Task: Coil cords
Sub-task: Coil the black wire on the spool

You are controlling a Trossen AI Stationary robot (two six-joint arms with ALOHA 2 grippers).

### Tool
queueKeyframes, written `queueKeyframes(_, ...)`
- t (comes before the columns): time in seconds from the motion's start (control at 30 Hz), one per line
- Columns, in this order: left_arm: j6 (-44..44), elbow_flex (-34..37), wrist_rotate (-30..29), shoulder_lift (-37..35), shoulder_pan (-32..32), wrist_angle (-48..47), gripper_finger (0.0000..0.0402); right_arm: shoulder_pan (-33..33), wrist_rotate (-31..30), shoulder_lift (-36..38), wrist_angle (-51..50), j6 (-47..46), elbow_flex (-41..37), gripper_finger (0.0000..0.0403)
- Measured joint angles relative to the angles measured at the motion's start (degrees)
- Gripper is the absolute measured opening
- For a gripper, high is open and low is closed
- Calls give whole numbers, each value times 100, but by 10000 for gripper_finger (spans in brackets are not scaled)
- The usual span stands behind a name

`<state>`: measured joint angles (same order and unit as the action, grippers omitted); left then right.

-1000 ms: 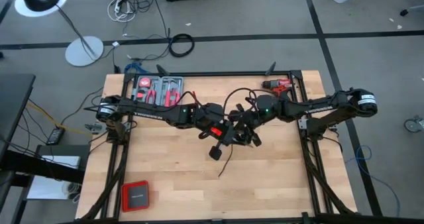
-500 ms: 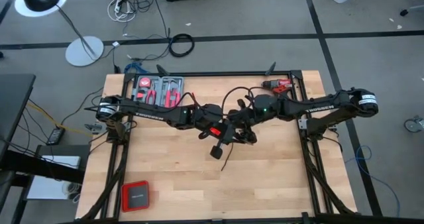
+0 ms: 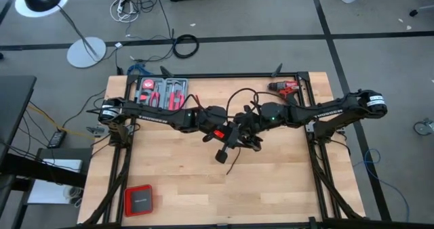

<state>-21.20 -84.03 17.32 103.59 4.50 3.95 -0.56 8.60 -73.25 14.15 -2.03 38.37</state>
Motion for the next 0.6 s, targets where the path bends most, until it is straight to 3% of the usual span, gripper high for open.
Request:
queueKeyframes(0.23,64,-6,436,0,12,-47,0,-53,957,8,-46,1159,-13,1)
queueKeyframes(0.4,44,-9,464,-4,12,-3,0,-466,2437,8,417,1729,-13,0)
queueKeyframes(0.6,44,-9,333,-4,10,-119,0,-999,2920,8,498,693,-13,0)
